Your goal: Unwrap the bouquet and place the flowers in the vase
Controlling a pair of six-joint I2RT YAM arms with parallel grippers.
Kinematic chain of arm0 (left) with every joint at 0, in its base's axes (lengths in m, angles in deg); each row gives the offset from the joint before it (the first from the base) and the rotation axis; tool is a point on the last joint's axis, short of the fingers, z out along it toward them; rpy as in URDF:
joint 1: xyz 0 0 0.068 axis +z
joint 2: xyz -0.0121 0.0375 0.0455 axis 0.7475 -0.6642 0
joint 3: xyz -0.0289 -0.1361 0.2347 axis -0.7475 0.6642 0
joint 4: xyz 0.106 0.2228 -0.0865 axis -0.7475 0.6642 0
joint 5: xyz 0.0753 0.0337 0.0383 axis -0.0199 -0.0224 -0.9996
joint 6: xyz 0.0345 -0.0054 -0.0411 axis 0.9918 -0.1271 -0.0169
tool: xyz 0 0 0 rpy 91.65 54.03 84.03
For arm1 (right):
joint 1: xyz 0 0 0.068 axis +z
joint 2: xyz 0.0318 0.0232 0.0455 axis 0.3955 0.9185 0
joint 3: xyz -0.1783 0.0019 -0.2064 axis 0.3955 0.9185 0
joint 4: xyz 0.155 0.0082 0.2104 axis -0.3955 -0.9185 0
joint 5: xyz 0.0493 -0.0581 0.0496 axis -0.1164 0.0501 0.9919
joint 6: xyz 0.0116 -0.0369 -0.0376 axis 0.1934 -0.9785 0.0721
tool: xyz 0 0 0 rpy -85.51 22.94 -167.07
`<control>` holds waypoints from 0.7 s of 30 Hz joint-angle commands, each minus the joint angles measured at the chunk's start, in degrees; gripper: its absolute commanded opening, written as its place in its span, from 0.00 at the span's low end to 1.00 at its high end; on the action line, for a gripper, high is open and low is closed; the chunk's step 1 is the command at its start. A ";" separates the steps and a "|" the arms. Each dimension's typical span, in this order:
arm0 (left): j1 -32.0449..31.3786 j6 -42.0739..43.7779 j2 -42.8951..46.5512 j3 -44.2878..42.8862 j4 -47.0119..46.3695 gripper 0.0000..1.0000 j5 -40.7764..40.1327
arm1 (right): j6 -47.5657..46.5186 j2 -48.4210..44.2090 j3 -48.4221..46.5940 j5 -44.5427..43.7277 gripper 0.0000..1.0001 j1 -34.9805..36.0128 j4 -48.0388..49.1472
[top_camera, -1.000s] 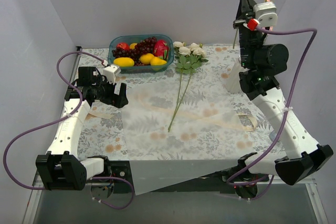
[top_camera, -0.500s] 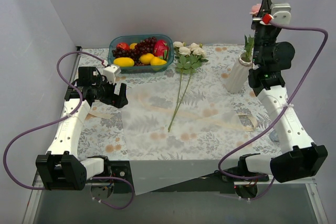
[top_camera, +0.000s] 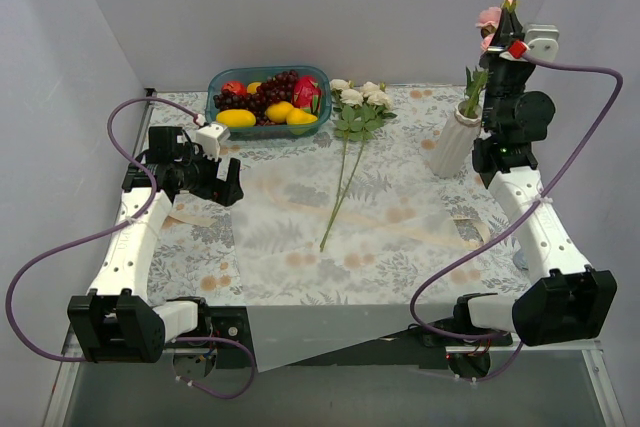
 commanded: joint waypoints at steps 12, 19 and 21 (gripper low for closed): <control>0.36 0.43 0.20 -3.70 1.50 0.98 -0.40 | 2.45 2.59 1.31 1.38 0.01 -2.31 6.98; 0.36 0.43 -0.32 -4.58 2.02 0.98 -0.05 | 2.00 3.65 3.24 0.07 0.01 -2.75 5.49; 0.36 0.34 -0.50 -4.84 2.38 0.98 0.04 | 3.58 3.56 3.25 -2.04 0.06 -2.66 2.43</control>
